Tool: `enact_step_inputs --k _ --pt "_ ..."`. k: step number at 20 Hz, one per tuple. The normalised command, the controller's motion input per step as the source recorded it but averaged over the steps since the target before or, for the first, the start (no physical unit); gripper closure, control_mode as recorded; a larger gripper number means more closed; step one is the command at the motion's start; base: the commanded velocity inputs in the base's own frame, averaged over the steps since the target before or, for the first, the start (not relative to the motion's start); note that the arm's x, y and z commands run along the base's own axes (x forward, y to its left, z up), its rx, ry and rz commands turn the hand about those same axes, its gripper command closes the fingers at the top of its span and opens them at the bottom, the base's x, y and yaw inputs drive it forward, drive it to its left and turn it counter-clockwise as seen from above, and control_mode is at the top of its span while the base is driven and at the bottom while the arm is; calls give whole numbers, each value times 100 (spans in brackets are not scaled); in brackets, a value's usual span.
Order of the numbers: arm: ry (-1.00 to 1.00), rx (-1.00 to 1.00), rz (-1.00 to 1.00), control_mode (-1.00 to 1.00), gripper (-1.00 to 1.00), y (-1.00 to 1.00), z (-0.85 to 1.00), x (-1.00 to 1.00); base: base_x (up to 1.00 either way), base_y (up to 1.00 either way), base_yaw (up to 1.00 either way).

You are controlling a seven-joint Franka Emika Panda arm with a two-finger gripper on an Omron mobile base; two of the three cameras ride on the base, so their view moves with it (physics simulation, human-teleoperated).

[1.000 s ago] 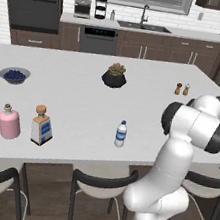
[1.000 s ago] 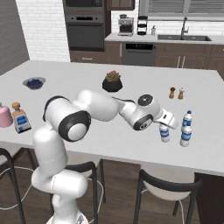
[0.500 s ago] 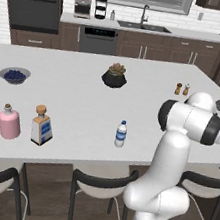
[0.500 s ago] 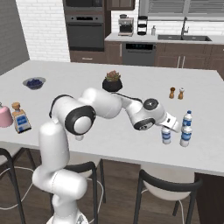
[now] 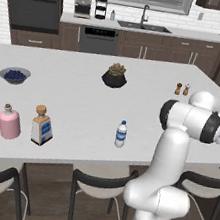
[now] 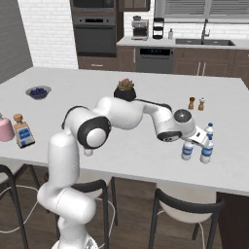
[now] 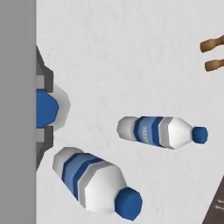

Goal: Move the plastic bottles in the middle to the plastics group, and the glass bottles in the middle to the glass group.

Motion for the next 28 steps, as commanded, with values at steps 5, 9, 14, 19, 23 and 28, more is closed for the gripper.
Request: enact_step_inputs --k 5,9,14,19,23,28 --pt "0 3 5 -100 -100 0 -24 1 0 0 0" --pt "0 0 5 -100 -100 3 -21 1 0 0 0" --pt "0 0 5 -100 -100 8 -25 1 0 0 0" --pt "-2 0 4 -100 -100 2 -6 -1 0 0 0" --pt "-7 0 2 -100 -100 5 4 -23 0 0 0" --pt "0 0 1 -100 -100 27 12 -31 0 0 0"
